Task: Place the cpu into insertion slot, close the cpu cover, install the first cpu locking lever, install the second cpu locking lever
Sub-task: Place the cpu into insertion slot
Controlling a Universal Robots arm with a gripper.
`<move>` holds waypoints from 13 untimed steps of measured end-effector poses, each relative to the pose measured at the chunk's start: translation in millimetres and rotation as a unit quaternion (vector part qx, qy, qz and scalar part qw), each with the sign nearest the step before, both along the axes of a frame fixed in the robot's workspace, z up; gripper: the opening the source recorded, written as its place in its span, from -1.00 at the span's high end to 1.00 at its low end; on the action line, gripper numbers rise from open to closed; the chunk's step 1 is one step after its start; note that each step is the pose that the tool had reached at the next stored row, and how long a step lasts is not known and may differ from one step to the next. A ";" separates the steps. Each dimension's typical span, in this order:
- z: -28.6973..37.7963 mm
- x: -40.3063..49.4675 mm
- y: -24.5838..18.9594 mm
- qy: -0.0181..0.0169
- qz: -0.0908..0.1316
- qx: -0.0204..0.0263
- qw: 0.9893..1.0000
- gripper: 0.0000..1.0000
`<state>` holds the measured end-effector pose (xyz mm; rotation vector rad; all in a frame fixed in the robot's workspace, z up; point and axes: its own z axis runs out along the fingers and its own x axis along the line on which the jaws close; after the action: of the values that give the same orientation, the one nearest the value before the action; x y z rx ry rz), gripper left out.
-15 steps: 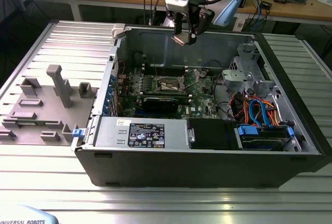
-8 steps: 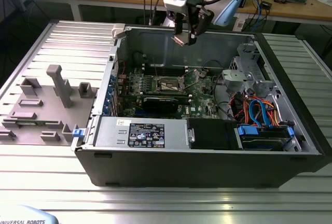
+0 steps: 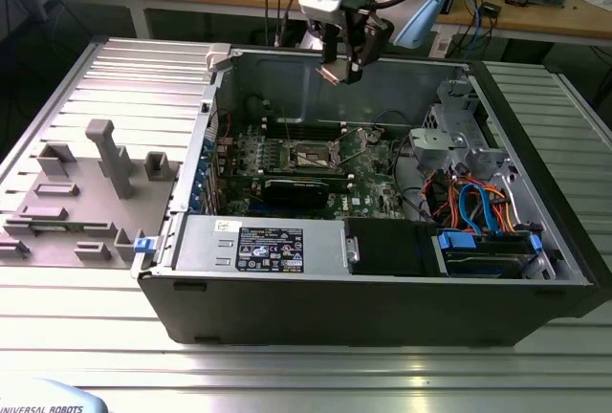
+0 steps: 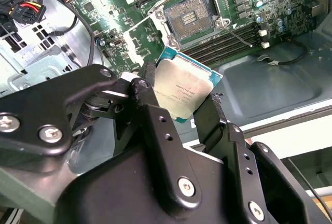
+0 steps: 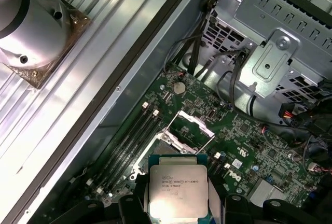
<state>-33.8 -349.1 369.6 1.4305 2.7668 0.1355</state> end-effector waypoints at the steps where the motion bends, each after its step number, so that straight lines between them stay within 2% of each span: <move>1: 0.0 0.0 0.0 0.000 -0.002 0.000 1.000 -0.08; 13: -0.4 0.0 0.0 0.000 -0.017 0.000 1.000 -0.08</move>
<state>-33.8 -349.0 369.2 1.4765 2.7408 0.1344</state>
